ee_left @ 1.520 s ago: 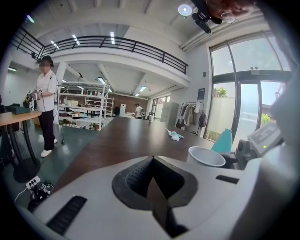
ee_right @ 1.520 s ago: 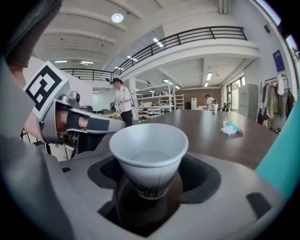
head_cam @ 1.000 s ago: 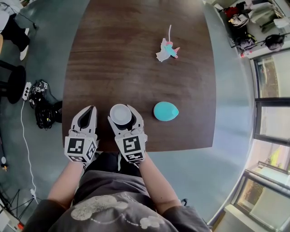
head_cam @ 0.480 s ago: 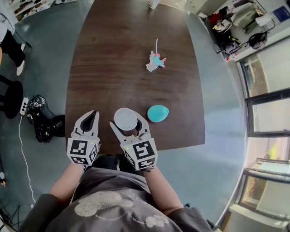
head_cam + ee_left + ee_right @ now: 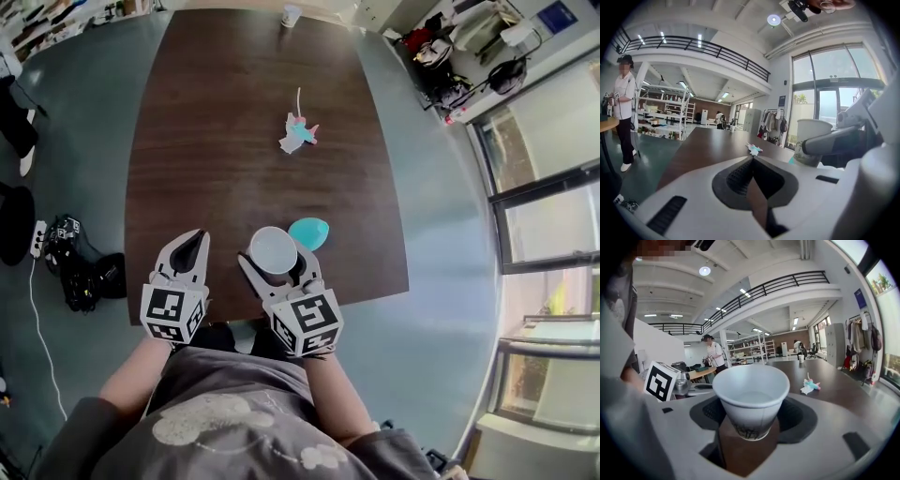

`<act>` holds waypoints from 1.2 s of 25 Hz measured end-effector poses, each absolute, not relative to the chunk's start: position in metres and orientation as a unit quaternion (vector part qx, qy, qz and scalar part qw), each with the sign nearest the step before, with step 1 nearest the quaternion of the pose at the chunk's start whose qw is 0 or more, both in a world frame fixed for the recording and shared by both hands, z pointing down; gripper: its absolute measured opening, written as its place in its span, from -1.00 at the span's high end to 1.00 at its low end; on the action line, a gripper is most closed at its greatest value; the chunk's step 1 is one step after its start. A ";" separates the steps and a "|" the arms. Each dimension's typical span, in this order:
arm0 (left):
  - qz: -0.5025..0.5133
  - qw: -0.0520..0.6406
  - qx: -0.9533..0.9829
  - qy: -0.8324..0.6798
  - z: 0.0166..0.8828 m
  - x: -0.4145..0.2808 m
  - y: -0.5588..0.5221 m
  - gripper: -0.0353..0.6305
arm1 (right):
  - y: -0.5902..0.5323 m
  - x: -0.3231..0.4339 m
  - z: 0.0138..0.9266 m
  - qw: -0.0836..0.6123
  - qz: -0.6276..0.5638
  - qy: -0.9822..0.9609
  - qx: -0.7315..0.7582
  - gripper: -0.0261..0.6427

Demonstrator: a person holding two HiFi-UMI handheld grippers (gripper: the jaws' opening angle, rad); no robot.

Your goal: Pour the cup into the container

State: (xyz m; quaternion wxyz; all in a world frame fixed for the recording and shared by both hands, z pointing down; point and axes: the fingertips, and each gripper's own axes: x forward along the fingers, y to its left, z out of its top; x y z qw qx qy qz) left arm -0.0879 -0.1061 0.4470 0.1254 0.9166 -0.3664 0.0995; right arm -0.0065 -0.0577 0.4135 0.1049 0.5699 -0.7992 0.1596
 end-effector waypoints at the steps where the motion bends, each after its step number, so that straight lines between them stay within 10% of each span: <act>1: 0.101 0.125 0.916 -0.367 0.447 -0.086 -0.105 0.87 | -0.055 -0.003 0.414 0.107 0.159 -0.800 0.569 0.04; 30: 0.080 0.120 0.889 -0.435 0.433 0.079 -0.062 0.87 | -0.021 0.190 0.444 0.187 0.138 -0.840 0.490 0.04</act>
